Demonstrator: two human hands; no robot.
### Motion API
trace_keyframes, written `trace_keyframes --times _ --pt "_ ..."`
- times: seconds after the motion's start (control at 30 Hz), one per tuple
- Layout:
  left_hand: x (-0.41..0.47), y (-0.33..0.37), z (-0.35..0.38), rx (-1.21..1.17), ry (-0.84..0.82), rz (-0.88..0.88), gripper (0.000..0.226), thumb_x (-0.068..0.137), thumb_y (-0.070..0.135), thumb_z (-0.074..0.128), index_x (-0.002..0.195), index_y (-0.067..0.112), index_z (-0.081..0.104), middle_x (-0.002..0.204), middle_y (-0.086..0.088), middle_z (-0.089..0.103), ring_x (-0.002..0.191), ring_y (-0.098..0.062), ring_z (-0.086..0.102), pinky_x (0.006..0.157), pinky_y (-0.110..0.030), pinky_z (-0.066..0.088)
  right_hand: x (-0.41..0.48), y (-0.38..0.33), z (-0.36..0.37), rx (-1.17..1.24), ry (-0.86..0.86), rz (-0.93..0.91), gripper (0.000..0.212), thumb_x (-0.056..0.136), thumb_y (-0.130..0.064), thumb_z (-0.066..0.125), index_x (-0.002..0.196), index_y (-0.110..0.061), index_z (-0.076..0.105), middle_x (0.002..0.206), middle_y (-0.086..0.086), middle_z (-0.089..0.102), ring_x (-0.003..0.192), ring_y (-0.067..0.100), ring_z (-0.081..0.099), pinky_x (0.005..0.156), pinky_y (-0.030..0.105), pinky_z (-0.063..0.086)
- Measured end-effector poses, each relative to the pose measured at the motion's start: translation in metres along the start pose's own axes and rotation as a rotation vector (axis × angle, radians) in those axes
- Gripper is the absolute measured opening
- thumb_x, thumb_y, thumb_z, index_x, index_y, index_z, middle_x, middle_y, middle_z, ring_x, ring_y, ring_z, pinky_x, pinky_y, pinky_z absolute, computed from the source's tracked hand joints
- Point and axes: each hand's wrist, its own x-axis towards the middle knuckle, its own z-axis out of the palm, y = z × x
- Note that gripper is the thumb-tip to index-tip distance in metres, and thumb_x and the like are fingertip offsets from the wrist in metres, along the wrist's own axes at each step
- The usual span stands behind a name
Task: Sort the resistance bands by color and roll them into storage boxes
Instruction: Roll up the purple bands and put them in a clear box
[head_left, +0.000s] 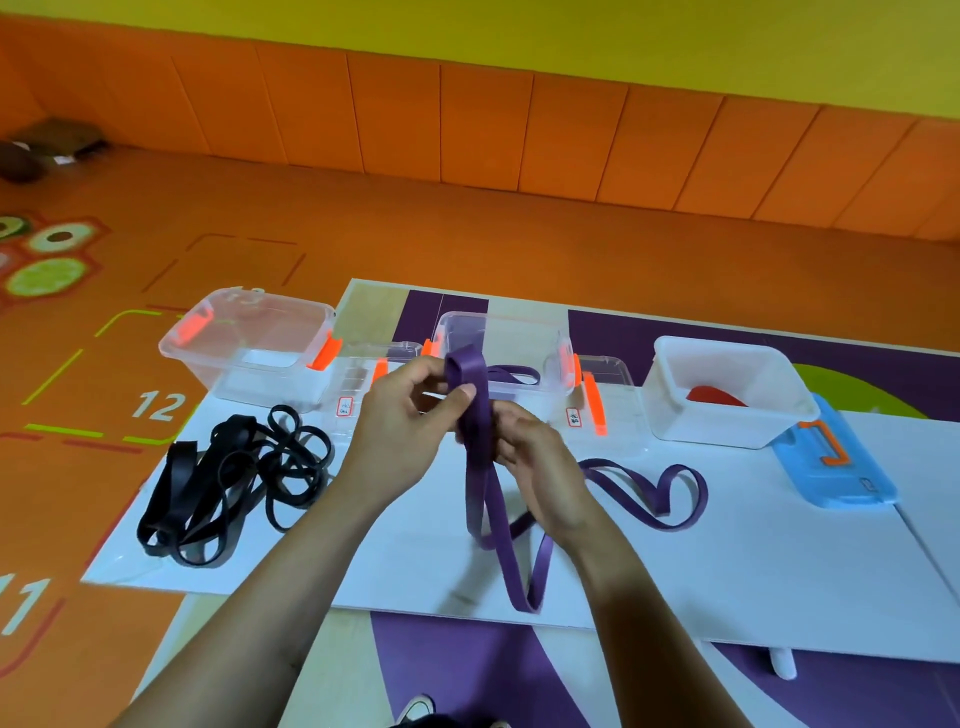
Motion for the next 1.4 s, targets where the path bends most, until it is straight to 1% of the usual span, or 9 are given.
trace_keyframes --times 0.13,0.27,0.43,0.57,0.67,0.83,0.93,1.13,1.4 --pt "0.004 0.006 0.008 -0.032 0.11 0.091 0.01 0.096 0.006 0.067 0.1 0.016 0.068 0.082 0.007 0.071 0.074 -0.012 0.071 0.068 -0.03 0.061 -0.001 0.016 0.008 -0.378 0.037 0.086 0.016 0.091 -0.023 0.074 0.104 -0.018 0.067 0.088 0.018 0.071 0.074 0.024 0.065 0.072 0.039 0.053" --pt "0.012 0.006 0.011 -0.128 0.215 0.103 0.007 0.097 0.006 0.065 0.103 0.009 0.068 0.087 -0.006 0.073 0.077 -0.017 0.072 0.069 -0.033 0.063 0.001 0.039 -0.005 -0.527 0.206 0.162 0.011 0.086 -0.022 0.069 0.096 -0.02 0.065 0.074 -0.002 0.065 0.059 0.009 0.059 0.064 0.035 0.052" --pt "0.031 0.004 -0.009 -0.225 0.453 0.102 0.007 0.1 0.01 0.063 0.104 0.013 0.067 0.088 -0.001 0.072 0.079 -0.016 0.072 0.069 -0.03 0.062 -0.001 0.07 -0.038 -0.759 0.287 0.231 0.02 0.084 -0.02 0.056 0.099 -0.029 0.047 0.083 0.0 0.061 0.072 0.026 0.057 0.062 0.038 0.05" --pt "0.049 0.014 -0.04 -0.204 0.624 0.138 0.005 0.099 0.02 0.062 0.103 0.021 0.065 0.089 0.005 0.068 0.086 -0.018 0.071 0.075 -0.031 0.063 -0.027 0.123 -0.091 -0.862 0.512 0.422 0.02 0.085 -0.045 0.054 0.099 -0.044 0.04 0.085 -0.013 0.065 0.089 0.033 0.062 0.083 0.047 0.055" --pt "0.053 0.016 -0.053 -0.22 0.701 0.157 0.004 0.098 0.022 0.063 0.098 0.026 0.064 0.087 0.006 0.064 0.084 -0.017 0.067 0.071 -0.029 0.062 -0.052 0.142 -0.129 -0.833 0.703 0.531 0.019 0.087 -0.027 0.05 0.101 -0.039 0.043 0.097 -0.008 0.069 0.097 0.034 0.064 0.089 0.04 0.042" --pt "0.047 -0.018 -0.042 -0.125 0.596 0.076 0.009 0.099 0.018 0.062 0.103 0.01 0.065 0.094 -0.012 0.07 0.088 -0.034 0.074 0.075 -0.039 0.064 -0.065 0.117 -0.181 -0.8 1.133 0.58 0.027 0.09 -0.003 0.044 0.104 -0.026 0.053 0.11 0.01 0.068 0.104 0.037 0.062 0.096 0.046 0.034" --pt "0.034 -0.037 -0.027 -0.103 0.499 0.033 0.008 0.1 0.011 0.06 0.108 0.007 0.062 0.098 -0.018 0.07 0.089 -0.037 0.074 0.071 -0.03 0.064 -0.054 0.072 -0.199 -0.891 1.233 0.447 0.035 0.089 0.003 0.045 0.11 -0.022 0.058 0.115 0.016 0.064 0.112 0.042 0.058 0.099 0.05 0.036" --pt "0.014 -0.047 -0.015 -0.089 0.411 -0.044 0.01 0.102 0.012 0.058 0.102 0.02 0.062 0.094 -0.004 0.073 0.075 -0.019 0.077 0.075 -0.033 0.061 -0.032 0.027 -0.203 -1.191 1.122 0.222 0.033 0.088 -0.002 0.062 0.116 -0.018 0.064 0.108 0.017 0.063 0.109 0.043 0.054 0.096 0.051 0.035" --pt "-0.001 -0.047 -0.009 -0.098 0.255 -0.066 0.013 0.101 0.003 0.057 0.109 0.01 0.065 0.095 -0.006 0.073 0.077 -0.019 0.076 0.073 -0.033 0.062 -0.019 0.066 -0.163 -1.342 0.384 0.766 0.069 0.091 -0.028 0.068 0.151 -0.033 0.035 0.144 0.011 0.043 0.135 0.037 0.047 0.11 0.054 0.039"
